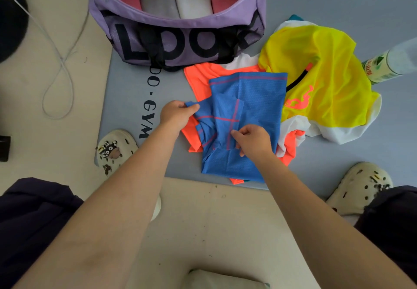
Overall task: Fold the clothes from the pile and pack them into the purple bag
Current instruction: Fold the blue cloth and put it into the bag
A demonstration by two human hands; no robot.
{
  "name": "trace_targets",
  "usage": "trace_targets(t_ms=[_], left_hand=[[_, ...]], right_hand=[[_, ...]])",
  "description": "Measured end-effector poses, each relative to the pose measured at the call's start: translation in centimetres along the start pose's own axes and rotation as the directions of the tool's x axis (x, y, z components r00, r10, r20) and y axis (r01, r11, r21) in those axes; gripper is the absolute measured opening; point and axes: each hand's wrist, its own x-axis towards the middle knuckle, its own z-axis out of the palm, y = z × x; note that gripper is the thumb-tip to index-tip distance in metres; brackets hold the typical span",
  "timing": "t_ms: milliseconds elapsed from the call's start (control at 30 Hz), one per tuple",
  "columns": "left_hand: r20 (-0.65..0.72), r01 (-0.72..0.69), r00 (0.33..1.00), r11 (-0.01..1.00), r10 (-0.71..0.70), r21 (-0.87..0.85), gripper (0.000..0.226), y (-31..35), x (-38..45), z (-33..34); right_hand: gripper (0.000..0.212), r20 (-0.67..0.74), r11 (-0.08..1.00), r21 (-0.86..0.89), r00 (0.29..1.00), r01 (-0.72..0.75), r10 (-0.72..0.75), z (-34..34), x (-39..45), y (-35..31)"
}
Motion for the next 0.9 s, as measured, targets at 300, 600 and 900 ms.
trace_targets(t_ms=[300, 600, 900], left_hand=[[0.084, -0.141, 0.983, 0.96, 0.165, -0.243, 0.027, 1.7, -1.1, -0.9], [0.416, 0.039, 0.909, 0.99, 0.019, -0.132, 0.033, 0.3, -1.0, -1.9], [0.229, -0.151, 0.96, 0.987, 0.159, -0.055, 0.008, 1.7, -2.8, -2.6]], right_hand=[[0.046, 0.045, 0.904, -0.025, 0.904, 0.427, -0.426, 1.3, 0.0, -1.6], [0.066, 0.134, 0.95, -0.009, 0.941, 0.313, -0.309, 1.4, 0.9, -1.1], [0.006, -0.015, 0.918, 0.368, 0.987, 0.152, -0.157, 0.2, -0.2, -2.6]])
